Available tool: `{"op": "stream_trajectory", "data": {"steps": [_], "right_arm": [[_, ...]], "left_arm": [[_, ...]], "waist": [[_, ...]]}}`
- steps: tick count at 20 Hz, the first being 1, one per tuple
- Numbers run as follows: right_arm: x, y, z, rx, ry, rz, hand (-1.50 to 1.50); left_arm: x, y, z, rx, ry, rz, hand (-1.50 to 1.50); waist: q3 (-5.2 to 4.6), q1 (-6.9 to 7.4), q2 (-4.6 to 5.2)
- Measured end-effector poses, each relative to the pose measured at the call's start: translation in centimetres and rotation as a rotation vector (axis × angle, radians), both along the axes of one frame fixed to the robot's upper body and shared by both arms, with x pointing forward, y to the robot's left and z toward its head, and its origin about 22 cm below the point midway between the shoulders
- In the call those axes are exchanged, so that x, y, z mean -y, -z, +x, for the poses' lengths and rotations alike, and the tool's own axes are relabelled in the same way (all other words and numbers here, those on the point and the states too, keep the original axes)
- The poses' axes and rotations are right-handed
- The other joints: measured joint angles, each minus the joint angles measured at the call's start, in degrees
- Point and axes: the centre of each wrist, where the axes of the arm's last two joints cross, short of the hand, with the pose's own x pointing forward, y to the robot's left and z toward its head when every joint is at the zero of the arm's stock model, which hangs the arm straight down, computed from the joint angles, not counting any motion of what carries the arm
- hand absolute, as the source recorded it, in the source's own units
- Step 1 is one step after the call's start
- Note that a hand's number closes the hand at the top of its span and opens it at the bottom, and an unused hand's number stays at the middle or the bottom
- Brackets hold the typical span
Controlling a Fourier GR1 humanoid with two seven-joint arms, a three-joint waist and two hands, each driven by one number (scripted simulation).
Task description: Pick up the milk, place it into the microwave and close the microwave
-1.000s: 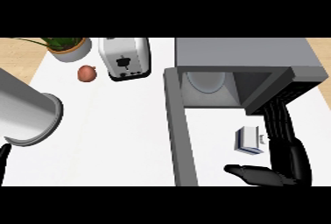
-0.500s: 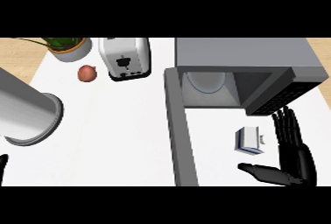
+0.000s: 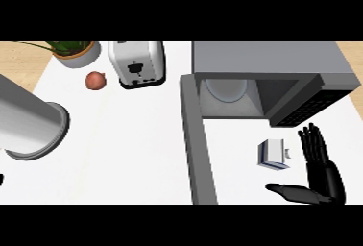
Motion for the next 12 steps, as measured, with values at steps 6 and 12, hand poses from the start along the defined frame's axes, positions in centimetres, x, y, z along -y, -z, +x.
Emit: {"op": "stream_trajectory", "data": {"steps": [6,12], "right_arm": [[0.1,2.4,0.7,0.012,-0.007,-0.014,-1.5],[0.0,4.1,2.2,-0.01,0.042,-0.038,-1.5]], "left_arm": [[0.7,0.1,-0.4,-0.004,0.011,0.001,-1.5],[0.5,0.7,-0.1,-0.006,0.001,-0.002,-1.5]], "waist": [[0.0,0.07,0.0],[0.0,0.17,0.04]]}}
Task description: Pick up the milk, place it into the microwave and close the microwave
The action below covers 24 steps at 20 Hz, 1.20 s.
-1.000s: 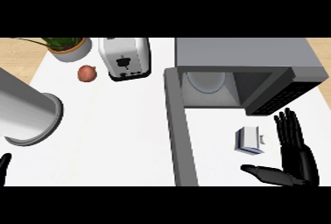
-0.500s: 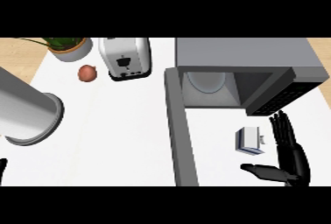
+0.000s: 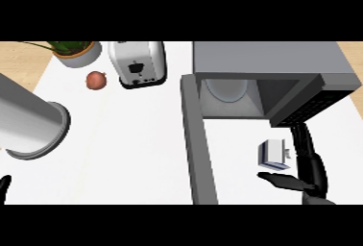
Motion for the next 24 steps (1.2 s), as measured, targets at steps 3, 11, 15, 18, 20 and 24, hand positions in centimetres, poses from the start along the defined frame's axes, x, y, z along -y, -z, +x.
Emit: {"op": "stream_trajectory", "data": {"steps": [3,11,15,18,20,24], "right_arm": [[0.5,0.7,0.4,-0.019,0.056,-0.04,-1.5],[3.5,3.3,0.0,-0.066,0.112,-0.078,-1.5],[3.8,3.8,-0.4,-0.093,-0.024,0.008,-1.5],[3.0,4.0,-0.3,-0.117,-0.145,0.061,-1.5],[2.7,3.8,0.1,-0.107,-0.19,0.087,1.5],[1.6,3.8,0.6,-0.056,-0.187,0.085,1.5]], "left_arm": [[-0.2,-0.2,-0.2,0.002,0.002,-0.001,-1.5],[0.4,-0.2,0.3,0.003,0.004,0.002,-1.5],[0.0,0.0,0.5,0.002,0.007,-0.001,-1.5],[0.1,-0.1,0.3,-0.006,0.009,-0.009,-1.5],[0.1,-0.3,0.5,-0.005,0.002,-0.004,-1.5],[-0.3,-0.2,0.2,-0.006,0.004,-0.008,-1.5]], "waist": [[0.01,0.08,0.03],[0.06,0.25,0.15],[0.07,0.36,0.15],[0.09,0.46,0.11],[0.09,0.24,0.13],[0.06,0.21,0.05]]}}
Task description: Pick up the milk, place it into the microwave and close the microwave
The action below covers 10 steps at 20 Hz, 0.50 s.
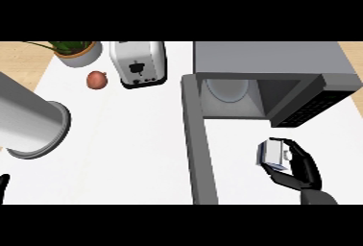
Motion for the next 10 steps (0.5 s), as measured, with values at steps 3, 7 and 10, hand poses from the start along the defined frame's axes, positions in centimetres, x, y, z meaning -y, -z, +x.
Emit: {"op": "stream_trajectory", "data": {"steps": [3,7,10], "right_arm": [[-0.6,-0.4,0.7,0.063,0.072,-0.05,1.5],[-0.8,-1.2,1.5,0.118,0.109,-0.022,1.5],[0.0,-2.3,2.5,0.15,0.124,-0.007,1.5]], "left_arm": [[-0.1,0.1,-0.2,0.0,-0.001,-0.006,-1.5],[-0.5,0.1,-0.3,-0.008,-0.001,-0.013,-1.5],[-0.5,0.4,-0.1,-0.005,0.003,-0.013,-1.5]], "waist": [[-0.03,-0.06,-0.04],[-0.05,-0.29,-0.09],[-0.06,-0.33,-0.09]]}}
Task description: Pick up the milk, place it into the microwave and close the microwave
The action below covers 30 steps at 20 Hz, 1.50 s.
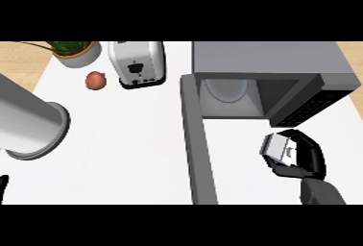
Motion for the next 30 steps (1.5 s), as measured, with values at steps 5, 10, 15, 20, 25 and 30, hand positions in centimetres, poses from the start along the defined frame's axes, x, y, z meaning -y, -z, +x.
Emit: {"op": "stream_trajectory", "data": {"steps": [5,10,15,20,25,30], "right_arm": [[1.0,-1.4,0.6,0.037,-0.018,0.001,1.5],[-0.1,-3.3,1.5,0.076,-0.094,0.028,1.5],[-3.0,-5.5,1.4,0.102,-0.186,0.07,1.5],[-4.8,-9.1,2.2,0.132,-0.207,0.019,1.5],[-7.5,-12.0,4.3,0.124,-0.176,-0.057,1.5],[-9.6,-14.0,7.8,0.09,-0.154,-0.113,1.5]], "left_arm": [[0.5,-0.1,0.2,-0.002,0.006,0.001,-1.5],[-0.3,-0.1,-0.6,-0.005,0.007,-0.006,-1.5],[-0.5,0.1,-0.6,-0.015,0.003,-0.021,-1.5],[-0.8,0.6,-0.4,-0.017,0.002,-0.026,-1.5],[-1.3,0.5,-0.7,-0.015,0.001,-0.023,-1.5],[-2.2,0.9,-1.0,-0.021,-0.005,-0.021,-1.5]], "waist": [[-0.03,-0.15,-0.04],[-0.06,-0.25,-0.16],[-0.1,-0.61,-0.24],[-0.07,-0.45,-0.17],[-0.07,-0.1,-0.11],[-0.04,0.29,0.02]]}}
